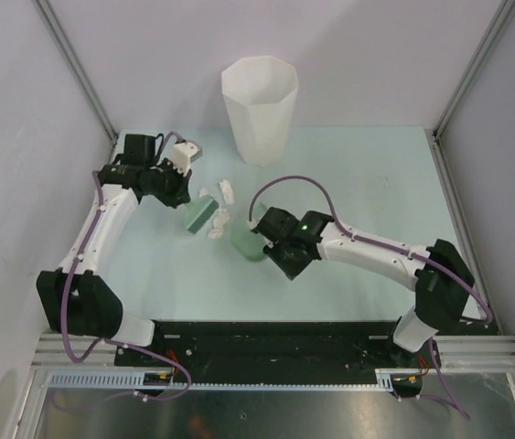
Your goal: Sweep away the paper scraps from the table
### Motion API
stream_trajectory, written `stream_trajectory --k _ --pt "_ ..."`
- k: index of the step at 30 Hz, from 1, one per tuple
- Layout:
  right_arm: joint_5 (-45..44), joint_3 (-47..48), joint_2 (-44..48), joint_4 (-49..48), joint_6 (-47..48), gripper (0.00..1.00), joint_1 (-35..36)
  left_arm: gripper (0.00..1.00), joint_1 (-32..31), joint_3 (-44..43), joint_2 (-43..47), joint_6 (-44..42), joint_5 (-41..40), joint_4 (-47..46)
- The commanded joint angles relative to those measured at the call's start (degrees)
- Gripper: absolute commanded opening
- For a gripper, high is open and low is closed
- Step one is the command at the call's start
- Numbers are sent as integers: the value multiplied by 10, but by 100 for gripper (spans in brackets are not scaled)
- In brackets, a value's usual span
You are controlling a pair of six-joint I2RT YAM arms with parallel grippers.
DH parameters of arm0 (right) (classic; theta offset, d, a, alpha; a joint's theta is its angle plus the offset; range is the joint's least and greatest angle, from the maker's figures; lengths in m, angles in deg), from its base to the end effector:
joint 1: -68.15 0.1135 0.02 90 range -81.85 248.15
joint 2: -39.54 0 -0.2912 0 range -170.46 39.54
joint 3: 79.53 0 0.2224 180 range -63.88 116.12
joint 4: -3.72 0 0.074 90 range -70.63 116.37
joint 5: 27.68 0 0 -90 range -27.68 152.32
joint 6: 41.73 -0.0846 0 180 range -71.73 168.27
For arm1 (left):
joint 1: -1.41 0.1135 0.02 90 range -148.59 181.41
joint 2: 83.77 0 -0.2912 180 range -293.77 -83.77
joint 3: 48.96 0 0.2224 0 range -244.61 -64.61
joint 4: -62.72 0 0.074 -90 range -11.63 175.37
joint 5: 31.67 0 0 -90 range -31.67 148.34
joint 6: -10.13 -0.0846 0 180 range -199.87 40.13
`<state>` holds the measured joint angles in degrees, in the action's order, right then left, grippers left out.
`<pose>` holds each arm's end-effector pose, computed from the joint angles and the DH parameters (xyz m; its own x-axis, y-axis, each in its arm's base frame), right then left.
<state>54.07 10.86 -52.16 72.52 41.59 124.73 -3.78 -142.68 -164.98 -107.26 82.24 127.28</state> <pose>0.1779 0.2476 0.2512 -0.6074 -0.7114 -0.3536 -0.7335 0.6731 -0.0944 0.2814 -0.0600 0.3301 -0.5450 0.4718 -0.6931 0.6551 0.7555 -0.0009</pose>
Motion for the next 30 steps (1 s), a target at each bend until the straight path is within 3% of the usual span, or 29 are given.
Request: stream_trajectory --k 1,10,18,30 --pt "77 4 -50 13 -22 0 20 0 -25 -22 -29 14 -17 -14" --pt "117 4 -123 41 21 0 20 0 -82 -56 -105 3 -58 -13" --pt "115 6 -167 22 30 0 -21 0 -154 2 -76 -42 54 -7" --pt "130 40 -196 -19 40 0 -51 0 -152 19 36 -53 192 33"
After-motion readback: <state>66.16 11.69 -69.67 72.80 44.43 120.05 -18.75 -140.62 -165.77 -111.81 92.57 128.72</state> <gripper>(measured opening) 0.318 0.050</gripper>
